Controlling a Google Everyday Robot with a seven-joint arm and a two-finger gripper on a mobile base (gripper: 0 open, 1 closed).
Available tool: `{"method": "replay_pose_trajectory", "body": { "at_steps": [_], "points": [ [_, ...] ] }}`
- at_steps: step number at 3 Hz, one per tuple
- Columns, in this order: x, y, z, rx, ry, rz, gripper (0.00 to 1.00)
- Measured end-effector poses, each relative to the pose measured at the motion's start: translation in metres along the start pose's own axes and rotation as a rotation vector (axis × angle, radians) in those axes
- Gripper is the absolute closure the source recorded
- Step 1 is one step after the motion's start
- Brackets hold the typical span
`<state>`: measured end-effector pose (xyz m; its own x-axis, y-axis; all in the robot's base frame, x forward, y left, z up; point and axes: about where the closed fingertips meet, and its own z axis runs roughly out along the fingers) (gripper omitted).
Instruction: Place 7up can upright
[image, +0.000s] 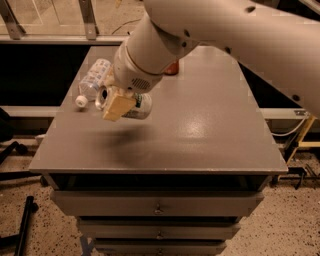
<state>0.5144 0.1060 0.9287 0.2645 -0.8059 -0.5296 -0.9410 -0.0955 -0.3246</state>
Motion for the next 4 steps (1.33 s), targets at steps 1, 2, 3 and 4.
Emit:
{"method": "replay_pose_trajectory", "body": {
  "at_steps": [1, 2, 3, 4],
  "points": [
    [-0.004, 0.002, 0.003, -0.011, 0.012, -0.008, 1.00],
    [-0.001, -0.001, -0.002, 0.009, -0.032, 0.035, 1.00],
    [0.010, -0.006, -0.010, 0.050, -0.166, 0.147, 1.00],
    [0.020, -0.008, -0.015, 0.106, -0.302, 0.240, 1.00]
  ]
}}
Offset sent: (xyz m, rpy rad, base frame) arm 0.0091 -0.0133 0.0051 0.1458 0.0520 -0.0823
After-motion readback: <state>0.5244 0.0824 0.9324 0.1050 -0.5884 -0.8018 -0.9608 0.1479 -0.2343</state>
